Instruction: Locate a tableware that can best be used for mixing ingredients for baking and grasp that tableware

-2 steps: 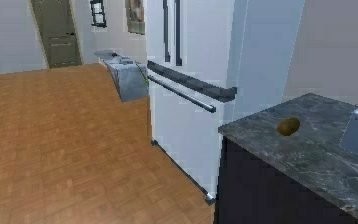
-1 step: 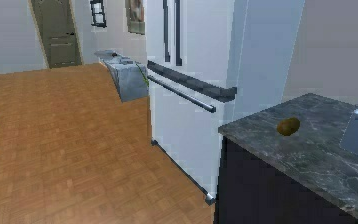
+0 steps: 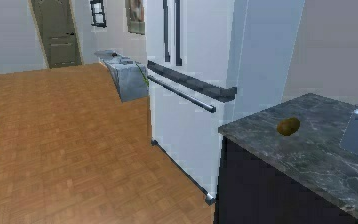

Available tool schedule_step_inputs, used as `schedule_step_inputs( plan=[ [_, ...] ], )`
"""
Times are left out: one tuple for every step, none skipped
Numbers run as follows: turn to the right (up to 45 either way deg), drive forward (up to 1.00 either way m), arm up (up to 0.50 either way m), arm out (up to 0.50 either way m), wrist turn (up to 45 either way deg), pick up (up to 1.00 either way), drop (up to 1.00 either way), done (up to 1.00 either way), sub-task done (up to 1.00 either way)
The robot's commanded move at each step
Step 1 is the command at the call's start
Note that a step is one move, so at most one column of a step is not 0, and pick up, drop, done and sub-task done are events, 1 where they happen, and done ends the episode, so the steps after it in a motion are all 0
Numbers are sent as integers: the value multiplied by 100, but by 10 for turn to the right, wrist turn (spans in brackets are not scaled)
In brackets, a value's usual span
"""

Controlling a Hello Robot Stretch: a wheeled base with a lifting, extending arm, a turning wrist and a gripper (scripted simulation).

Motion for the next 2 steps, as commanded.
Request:
schedule_step_inputs(
  plan=[
    [0,0,8,0,0,0,0,0,0],
    [0,0,0,0,0,0,0,100,0]
  ],
)
